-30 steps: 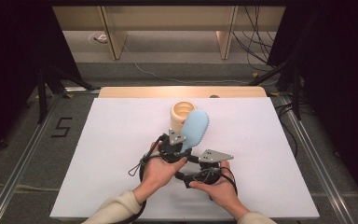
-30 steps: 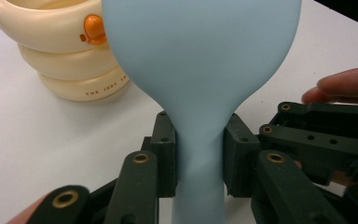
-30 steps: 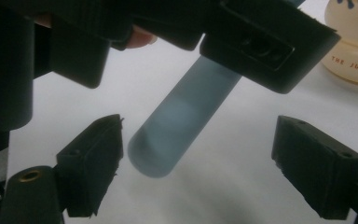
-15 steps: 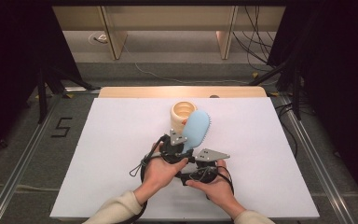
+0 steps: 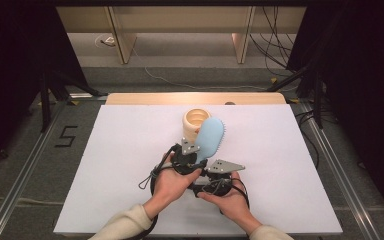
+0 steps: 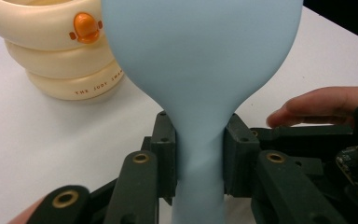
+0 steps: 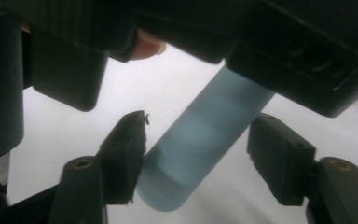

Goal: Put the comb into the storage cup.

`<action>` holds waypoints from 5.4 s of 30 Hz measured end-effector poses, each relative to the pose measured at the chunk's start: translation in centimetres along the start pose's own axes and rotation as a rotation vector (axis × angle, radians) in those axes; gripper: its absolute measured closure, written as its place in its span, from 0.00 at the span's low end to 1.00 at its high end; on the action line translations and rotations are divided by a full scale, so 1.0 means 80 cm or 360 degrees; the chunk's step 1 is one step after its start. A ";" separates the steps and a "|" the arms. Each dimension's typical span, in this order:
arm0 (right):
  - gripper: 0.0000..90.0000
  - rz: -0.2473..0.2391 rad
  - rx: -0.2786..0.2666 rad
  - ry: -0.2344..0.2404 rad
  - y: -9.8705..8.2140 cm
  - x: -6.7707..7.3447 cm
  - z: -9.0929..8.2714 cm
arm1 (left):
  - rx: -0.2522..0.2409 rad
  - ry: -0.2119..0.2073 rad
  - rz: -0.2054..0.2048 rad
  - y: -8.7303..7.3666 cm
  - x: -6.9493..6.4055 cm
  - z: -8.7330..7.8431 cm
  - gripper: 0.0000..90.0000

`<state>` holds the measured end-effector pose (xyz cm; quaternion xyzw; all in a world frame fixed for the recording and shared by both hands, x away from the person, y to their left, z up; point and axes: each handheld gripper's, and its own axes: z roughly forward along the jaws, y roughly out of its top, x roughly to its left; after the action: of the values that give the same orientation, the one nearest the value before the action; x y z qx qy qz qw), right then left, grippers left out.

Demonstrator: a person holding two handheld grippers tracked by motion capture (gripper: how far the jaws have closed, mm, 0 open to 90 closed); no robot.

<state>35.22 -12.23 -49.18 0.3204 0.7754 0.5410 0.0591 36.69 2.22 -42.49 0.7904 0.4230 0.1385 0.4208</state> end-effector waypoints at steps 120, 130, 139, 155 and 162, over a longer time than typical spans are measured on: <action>0.73 0.0646 -0.0151 0.0184 0.002 -0.015 -0.018 | -0.0193 -0.0186 -0.0257 0.059 0.063 -0.022 0.24; 0.73 0.0586 -0.0144 0.0195 0.005 -0.009 -0.018 | -0.0168 -0.0156 -0.0228 0.063 0.067 -0.017 0.07; 0.73 0.0559 -0.0139 0.0194 0.005 -0.007 -0.017 | -0.0196 -0.0191 -0.0315 0.076 0.075 -0.016 0.08; 0.73 0.0485 -0.0115 0.0189 0.006 -0.002 -0.015 | -0.0186 -0.0204 -0.0379 0.084 0.082 -0.011 0.14; 0.73 0.0488 -0.0109 0.0185 0.005 -0.001 -0.015 | -0.0184 -0.0213 -0.0388 0.084 0.081 -0.010 0.16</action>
<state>34.97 -13.14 -48.37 0.4009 0.7007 0.5873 -0.0581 43.87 5.85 -37.59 0.7151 0.4783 0.0576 0.5066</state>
